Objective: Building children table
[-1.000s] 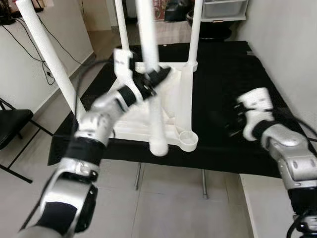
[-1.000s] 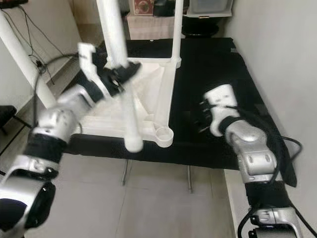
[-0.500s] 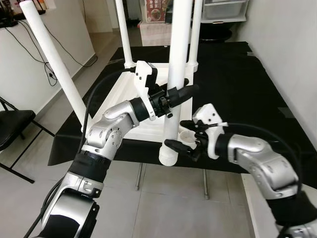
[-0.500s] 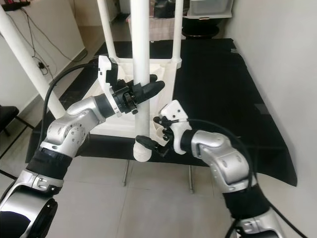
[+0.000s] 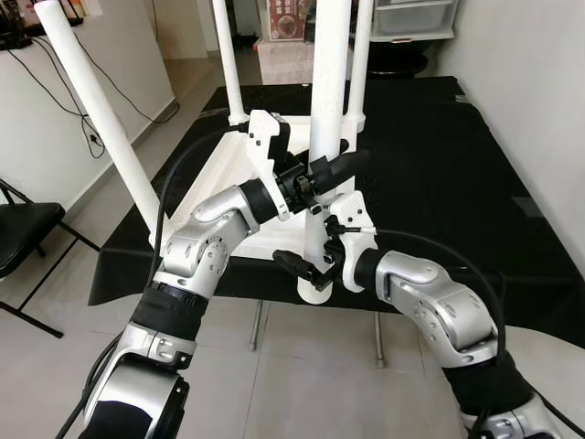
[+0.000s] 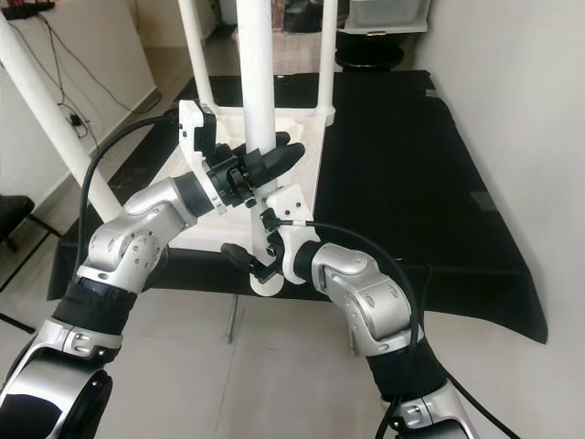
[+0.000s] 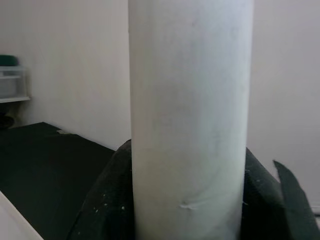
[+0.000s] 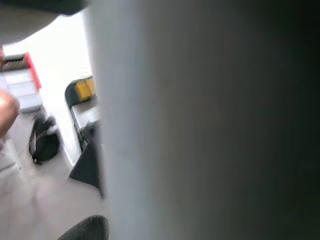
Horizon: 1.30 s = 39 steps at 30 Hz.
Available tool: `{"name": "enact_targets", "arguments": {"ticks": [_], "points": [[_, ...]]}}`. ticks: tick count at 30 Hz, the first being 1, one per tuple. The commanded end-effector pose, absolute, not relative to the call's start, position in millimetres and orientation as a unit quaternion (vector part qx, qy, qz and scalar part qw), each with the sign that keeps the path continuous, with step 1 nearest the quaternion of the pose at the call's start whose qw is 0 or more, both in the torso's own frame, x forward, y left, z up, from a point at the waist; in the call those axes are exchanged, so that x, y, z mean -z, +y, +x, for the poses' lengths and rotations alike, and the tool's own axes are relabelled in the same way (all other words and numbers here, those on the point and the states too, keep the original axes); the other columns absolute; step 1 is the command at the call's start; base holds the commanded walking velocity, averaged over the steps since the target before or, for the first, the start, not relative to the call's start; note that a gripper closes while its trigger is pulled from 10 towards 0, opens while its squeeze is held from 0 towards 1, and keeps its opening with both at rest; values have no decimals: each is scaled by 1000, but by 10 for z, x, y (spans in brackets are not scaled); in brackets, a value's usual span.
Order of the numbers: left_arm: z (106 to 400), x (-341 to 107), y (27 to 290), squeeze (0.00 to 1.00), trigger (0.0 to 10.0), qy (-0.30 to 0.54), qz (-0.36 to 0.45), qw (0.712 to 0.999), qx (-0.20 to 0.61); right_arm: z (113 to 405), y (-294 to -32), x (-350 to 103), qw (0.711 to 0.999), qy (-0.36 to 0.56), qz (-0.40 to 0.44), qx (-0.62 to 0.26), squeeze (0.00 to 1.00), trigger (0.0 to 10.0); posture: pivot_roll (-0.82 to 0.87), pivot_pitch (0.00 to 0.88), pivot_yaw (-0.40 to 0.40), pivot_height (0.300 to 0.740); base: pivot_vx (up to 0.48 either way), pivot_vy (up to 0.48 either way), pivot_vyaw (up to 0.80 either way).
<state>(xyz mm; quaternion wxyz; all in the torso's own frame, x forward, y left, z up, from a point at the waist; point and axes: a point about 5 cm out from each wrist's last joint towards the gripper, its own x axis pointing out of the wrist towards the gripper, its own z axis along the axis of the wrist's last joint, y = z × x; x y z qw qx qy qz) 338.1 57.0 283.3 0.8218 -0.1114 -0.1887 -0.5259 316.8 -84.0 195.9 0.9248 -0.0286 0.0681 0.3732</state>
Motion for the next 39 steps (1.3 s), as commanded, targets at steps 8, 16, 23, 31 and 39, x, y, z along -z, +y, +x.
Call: {"name": "enact_targets", "arguments": {"ticks": [8, 16, 23, 31, 39], "points": [[3320, -2946, 471, 0, 10000, -204, -131, 804, 543, 3254, -586, -2015, 933, 36, -6, -359, 0, 8588, -31, 36, 66, 740, 0, 0, 0], [3311, -2939, 427, 0, 10000, -200, -140, 803, 544, 3304, -436, -2127, 938, 5, -2, -347, 0, 0, -27, 37, 63, 740, 0, 0, 0], [3311, -2944, 406, 0, 10000, -199, -146, 803, 543, 3334, -424, -2134, 940, 0, -16, -341, 0, 0, -32, 36, 60, 740, 0, 0, 0], [3339, -2966, 421, 0, 10000, -199, -154, 808, 533, 3359, -433, -2129, 942, -4, -20, -335, 0, 0, -35, 35, 53, 740, 0, 0, 0], [3357, -3030, 601, 1000, 10000, -216, -197, 806, 514, 3394, -465, -2180, 945, -16, -11, -327, 0, 0, -45, 36, 51, 740, 0, 0, 0]]}}
